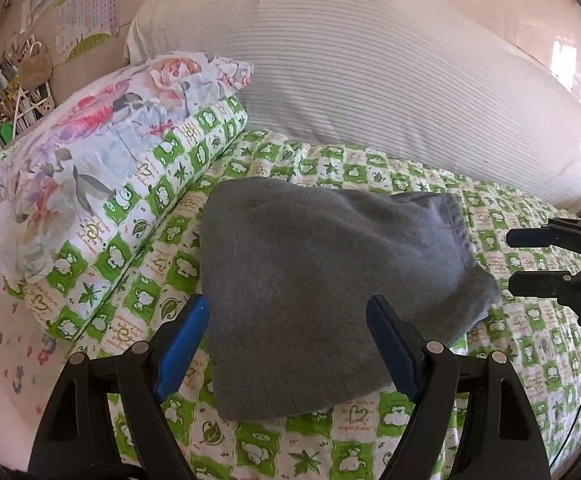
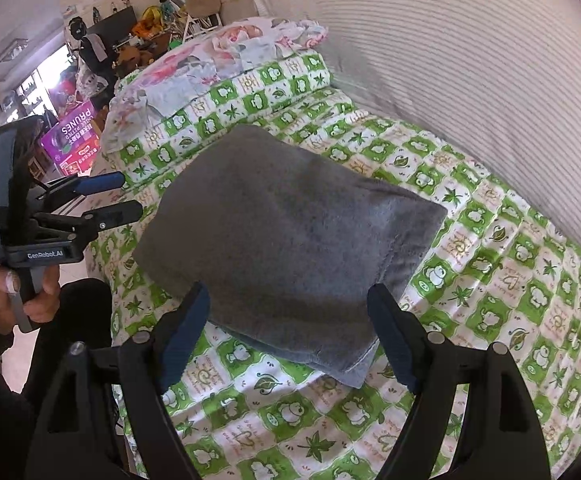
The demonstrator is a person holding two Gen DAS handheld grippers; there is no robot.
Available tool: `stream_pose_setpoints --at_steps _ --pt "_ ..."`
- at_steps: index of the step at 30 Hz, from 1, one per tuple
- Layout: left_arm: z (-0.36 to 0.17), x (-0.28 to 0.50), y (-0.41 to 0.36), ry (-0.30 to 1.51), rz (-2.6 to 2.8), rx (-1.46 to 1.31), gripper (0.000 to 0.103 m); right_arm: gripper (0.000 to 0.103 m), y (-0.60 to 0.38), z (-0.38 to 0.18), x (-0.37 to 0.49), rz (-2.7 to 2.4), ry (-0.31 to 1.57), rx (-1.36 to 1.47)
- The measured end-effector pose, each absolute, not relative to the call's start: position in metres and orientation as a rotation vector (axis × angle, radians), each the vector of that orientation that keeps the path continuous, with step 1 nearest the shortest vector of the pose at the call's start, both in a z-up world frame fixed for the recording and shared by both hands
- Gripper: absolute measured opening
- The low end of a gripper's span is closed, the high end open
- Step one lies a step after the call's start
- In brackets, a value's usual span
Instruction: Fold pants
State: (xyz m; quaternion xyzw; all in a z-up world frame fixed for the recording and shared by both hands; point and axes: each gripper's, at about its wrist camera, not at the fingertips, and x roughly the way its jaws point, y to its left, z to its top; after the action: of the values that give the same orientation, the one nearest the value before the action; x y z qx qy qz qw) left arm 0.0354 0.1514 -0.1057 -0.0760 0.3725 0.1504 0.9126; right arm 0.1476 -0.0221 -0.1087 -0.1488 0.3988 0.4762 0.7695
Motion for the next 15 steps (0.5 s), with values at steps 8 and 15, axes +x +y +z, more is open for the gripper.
stream_pose_setpoints --at_steps 8,15 --pt "-0.118 0.045 0.163 0.792 0.315 -0.182 0.081 0.081 -0.011 -0.118 0.156 1.049 0.884 -0.326" --pt "-0.119 0.048 0.165 0.795 0.312 -0.178 0.081 0.081 -0.009 -0.122 0.161 1.056 0.895 -0.309"
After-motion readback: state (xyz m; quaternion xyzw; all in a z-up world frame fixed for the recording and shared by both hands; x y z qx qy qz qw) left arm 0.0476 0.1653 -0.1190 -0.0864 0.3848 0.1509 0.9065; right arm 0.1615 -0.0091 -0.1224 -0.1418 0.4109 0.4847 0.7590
